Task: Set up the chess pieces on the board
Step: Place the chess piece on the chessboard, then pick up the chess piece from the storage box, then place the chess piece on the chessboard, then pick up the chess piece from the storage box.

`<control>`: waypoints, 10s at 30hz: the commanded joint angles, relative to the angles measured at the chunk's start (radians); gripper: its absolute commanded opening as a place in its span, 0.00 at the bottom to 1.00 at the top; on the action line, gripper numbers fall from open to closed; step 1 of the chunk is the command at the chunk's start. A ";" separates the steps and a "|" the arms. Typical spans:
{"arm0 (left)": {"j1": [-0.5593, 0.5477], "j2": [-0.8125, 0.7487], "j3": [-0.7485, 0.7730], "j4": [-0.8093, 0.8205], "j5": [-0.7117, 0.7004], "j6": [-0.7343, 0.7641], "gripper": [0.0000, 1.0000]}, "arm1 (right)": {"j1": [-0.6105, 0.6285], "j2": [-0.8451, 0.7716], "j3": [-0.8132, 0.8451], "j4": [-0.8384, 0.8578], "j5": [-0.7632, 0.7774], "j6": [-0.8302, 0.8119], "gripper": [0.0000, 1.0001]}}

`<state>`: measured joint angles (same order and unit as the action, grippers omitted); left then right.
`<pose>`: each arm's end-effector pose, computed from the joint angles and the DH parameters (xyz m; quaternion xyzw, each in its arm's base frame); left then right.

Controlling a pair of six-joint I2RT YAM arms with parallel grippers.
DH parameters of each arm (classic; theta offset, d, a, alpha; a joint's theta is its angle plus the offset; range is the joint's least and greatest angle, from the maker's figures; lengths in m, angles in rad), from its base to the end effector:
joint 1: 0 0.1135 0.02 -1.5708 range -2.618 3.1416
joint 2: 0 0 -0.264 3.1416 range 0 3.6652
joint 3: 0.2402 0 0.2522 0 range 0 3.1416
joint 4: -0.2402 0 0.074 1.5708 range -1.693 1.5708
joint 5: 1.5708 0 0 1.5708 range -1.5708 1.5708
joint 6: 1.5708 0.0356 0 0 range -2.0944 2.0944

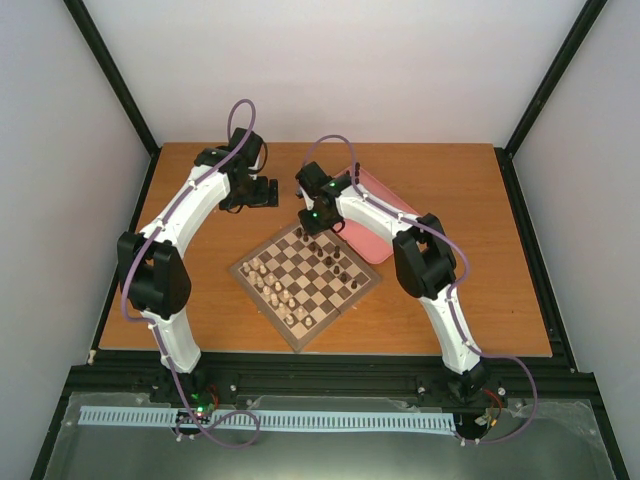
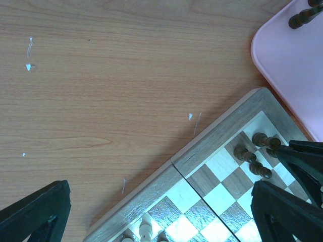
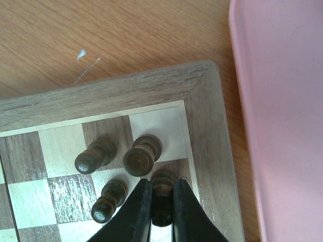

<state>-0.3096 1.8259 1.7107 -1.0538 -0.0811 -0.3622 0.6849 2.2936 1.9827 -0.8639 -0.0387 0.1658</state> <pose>0.3625 -0.1129 0.2996 -0.0338 0.9785 -0.0282 0.2013 0.3774 0.3101 0.1926 -0.2553 0.9465 0.0984 0.1713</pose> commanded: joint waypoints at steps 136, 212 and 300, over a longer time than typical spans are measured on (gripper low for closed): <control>0.003 0.055 0.092 -0.019 0.033 -0.002 1.00 | -0.152 -0.159 -0.018 0.054 0.010 -0.001 0.03; 0.001 0.033 0.076 -0.020 0.022 0.002 1.00 | -0.004 -0.140 -0.240 0.132 -0.042 -0.003 0.17; -0.006 0.121 0.120 -0.033 0.049 -0.003 1.00 | -0.360 0.399 0.560 0.236 0.051 0.070 0.51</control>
<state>-0.3134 1.9423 1.7874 -1.0725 -0.0360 -0.3622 0.3351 2.6572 2.5107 -0.6388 0.0360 0.2199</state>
